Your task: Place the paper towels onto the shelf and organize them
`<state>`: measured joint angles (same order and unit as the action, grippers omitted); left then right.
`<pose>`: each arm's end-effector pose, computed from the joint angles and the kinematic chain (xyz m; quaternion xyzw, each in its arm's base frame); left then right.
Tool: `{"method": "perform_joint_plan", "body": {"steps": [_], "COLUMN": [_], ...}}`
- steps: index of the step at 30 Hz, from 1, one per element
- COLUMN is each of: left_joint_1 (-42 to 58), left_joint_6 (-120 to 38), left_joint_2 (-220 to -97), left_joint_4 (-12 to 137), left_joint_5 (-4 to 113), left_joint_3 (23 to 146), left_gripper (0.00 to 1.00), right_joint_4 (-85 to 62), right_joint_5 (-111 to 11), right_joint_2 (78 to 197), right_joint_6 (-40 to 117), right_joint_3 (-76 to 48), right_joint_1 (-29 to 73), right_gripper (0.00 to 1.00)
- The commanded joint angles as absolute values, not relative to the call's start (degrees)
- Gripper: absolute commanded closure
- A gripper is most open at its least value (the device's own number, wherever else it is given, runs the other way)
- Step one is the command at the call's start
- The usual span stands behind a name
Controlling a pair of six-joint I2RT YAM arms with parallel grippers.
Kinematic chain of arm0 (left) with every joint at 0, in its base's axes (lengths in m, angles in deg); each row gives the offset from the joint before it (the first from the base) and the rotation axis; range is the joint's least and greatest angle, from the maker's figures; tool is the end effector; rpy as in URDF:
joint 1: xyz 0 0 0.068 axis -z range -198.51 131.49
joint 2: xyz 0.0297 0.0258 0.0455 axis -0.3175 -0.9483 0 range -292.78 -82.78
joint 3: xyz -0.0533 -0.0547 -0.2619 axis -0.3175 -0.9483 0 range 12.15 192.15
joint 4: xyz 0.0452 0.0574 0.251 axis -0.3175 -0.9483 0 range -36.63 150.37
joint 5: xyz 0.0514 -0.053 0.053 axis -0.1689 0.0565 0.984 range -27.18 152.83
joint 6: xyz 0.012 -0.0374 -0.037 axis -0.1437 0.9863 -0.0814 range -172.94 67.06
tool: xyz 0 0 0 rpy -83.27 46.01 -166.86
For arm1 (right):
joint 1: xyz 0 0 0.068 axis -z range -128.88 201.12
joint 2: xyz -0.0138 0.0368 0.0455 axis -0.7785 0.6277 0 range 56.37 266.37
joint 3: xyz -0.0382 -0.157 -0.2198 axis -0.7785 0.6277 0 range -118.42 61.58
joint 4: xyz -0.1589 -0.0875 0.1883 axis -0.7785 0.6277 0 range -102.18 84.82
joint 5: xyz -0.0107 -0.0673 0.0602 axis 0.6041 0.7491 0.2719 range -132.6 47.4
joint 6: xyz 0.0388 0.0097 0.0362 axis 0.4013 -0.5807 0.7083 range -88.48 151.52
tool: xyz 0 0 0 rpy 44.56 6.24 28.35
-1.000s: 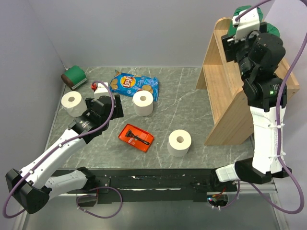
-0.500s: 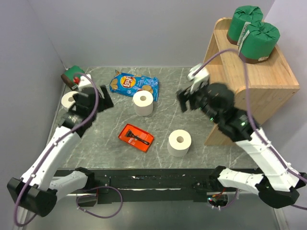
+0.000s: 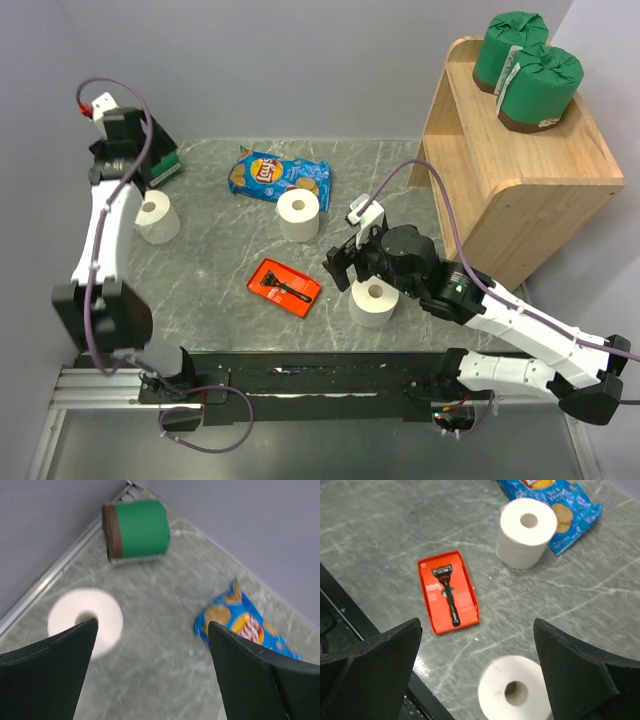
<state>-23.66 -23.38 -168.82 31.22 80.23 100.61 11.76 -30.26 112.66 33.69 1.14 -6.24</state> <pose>0.3380 0.0411 0.3985 -0.3267 0.7796 0.0163 0.5340 0.1229 0.1776 0.3738 -0.3219 0.7495 0.2075 0.5400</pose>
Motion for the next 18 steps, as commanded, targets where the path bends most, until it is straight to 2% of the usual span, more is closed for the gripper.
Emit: {"method": "perform_joint_plan", "body": {"steps": [1, 4, 6, 7, 10, 13, 18], "left_joint_1": [-30.7, -32.8, -32.8, -32.9, -33.0, -33.0, -33.0], "left_joint_6": [-23.2, -25.3, -26.5, -26.4, -27.0, -28.2, -26.7], "left_joint_2": [-179.1, -186.4, -191.7, -197.5, -205.6, -209.3, -215.8], "left_joint_4": [36.8, 40.8, 36.6, 34.4, 31.5, 36.0, 36.6], "left_joint_5": [71.5, 68.7, 72.9, 74.2, 74.3, 71.7, 74.1], "left_joint_3": [106.4, 111.3, 117.2, 124.3, 133.1, 135.0, 141.5], "left_gripper": [0.01, 0.01, 0.01, 0.01, 0.01, 0.03, 0.04], "right_joint_4": [4.6, 2.2, 0.9, 0.7, 0.5, -0.4, -0.7], "right_joint_5": [-30.7, -32.3, -33.0, -33.1, -33.1, -33.4, -33.2], "right_joint_2": [110.4, 110.8, 111.4, 112.2, 113.8, 115.0, 116.7], "right_joint_6": [36.3, 36.0, 35.2, 34.9, 33.5, 32.6, 30.5], "right_joint_3": [2.8, 3.9, 4.0, 3.8, 3.5, 4.0, 4.1], "right_joint_1": [-7.5, -7.7, -7.9, -7.9, -7.9, -7.9, -8.0], "right_gripper": [0.00, 0.00, 0.00, 0.00, 0.00, 0.00, 0.00]}}
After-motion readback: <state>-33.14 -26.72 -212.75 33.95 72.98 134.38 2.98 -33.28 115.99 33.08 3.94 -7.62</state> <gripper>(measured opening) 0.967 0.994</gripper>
